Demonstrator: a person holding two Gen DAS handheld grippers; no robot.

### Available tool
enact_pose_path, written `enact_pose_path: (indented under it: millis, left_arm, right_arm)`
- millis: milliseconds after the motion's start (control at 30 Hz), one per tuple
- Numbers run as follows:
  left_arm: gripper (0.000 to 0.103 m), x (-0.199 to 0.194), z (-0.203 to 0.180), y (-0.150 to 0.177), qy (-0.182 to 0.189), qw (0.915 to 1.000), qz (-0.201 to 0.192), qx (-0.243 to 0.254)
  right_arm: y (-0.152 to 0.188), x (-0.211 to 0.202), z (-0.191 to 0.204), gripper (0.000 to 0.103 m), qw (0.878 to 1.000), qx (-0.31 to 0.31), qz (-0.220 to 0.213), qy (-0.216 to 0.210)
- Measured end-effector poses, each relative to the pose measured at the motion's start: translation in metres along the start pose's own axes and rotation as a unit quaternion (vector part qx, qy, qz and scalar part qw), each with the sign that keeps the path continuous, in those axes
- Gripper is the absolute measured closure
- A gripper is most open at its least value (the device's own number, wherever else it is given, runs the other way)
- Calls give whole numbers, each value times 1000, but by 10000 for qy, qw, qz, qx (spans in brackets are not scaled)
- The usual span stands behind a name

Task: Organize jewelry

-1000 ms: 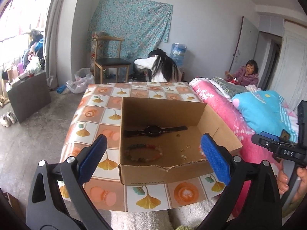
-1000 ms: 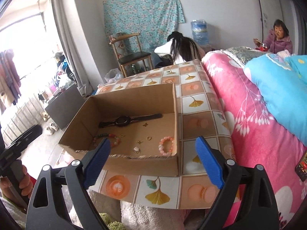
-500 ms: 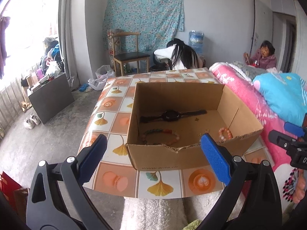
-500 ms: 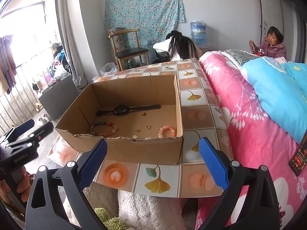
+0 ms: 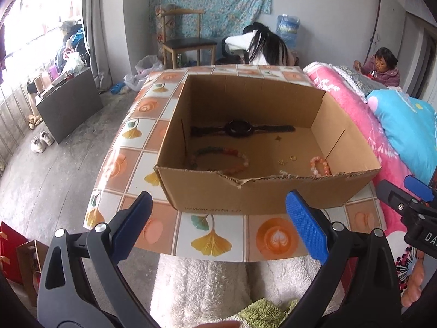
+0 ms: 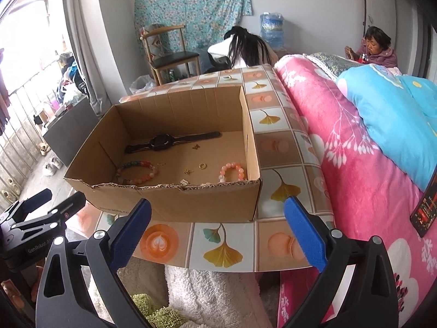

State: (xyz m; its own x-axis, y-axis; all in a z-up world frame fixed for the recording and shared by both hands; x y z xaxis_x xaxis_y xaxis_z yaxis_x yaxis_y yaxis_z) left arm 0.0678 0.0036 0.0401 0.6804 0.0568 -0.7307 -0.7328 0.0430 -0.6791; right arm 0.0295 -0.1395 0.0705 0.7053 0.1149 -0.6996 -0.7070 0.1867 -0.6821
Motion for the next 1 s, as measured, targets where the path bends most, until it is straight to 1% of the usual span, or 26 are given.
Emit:
enact_pose_path:
  millis: [333,700,1000]
  left_arm:
    - [8,6,2,-2,-126,9994,304,-43]
    - [8,10,2,-1,-102,9984,549,-108]
    - [8,9,-5,1,-52,9981,606,-15]
  right_arm:
    - [-3,11,1,8,9997,115,227,29]
    - [-5,15,2,8,9993,194,306,-6]
    - [-4,20,4,8,9989,214,411,-76]
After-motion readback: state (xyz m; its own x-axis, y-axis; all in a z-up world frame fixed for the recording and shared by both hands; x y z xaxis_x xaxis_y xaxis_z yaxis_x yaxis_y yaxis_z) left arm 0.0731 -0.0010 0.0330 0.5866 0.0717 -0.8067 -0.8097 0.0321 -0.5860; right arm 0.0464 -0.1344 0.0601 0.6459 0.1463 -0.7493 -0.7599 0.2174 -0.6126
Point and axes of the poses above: each gripper's, at about its wrist camera, not at the fingertips, and x roughly the way its jaws point, z to its left, y to its underside, the point moved 3 cm from there along x, roughly the way its jaws point, and after that the axes turned 8 degrees about -y, right-handed, at the moved point
